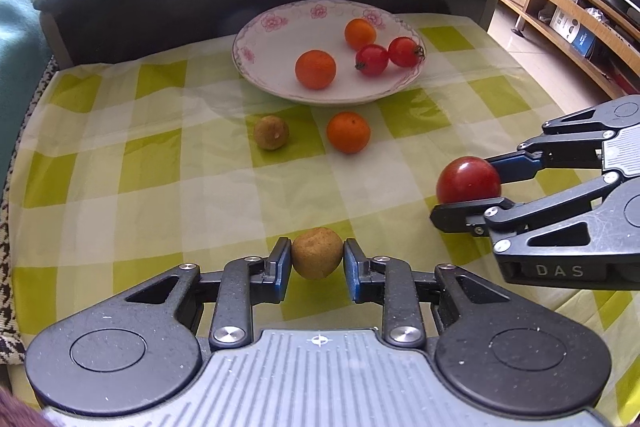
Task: Organize fruits
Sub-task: 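Carry the brown fruit and large tomato together toward the white plate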
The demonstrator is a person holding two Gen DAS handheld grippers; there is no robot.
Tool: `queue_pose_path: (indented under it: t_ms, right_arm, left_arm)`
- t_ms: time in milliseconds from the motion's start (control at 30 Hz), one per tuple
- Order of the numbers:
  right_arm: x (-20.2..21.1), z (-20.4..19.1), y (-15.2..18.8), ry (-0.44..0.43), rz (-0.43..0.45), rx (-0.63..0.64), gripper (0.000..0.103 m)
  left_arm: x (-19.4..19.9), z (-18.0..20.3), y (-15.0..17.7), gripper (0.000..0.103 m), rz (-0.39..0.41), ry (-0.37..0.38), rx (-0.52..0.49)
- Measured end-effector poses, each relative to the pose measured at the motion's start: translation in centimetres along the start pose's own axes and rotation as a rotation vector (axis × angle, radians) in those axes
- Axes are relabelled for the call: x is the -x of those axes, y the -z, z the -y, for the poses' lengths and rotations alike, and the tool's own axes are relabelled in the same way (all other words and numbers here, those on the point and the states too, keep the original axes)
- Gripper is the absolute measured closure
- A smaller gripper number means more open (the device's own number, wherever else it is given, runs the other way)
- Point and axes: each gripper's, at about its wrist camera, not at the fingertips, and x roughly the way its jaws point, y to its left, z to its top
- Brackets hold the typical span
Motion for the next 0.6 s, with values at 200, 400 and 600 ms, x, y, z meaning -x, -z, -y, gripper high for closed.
queue_pose_path:
  t_ms: [200,400,600]
  right_arm:
    - [0.2,-0.3,-0.6,-0.009,0.017,-0.005,0.061]
    - [0.4,-0.1,-0.9,-0.015,0.032,-0.027,0.061]
    - [0.7,0.1,-1.3,-0.007,0.046,-0.036,0.061]
  left_arm:
    - [0.0,0.3,-0.8,0.067,0.011,0.008,0.011]
    - [0.1,0.5,-1.3,0.067,0.021,0.008,0.013]
    - [0.2,0.4,-1.8,0.067,0.026,0.008,0.023]
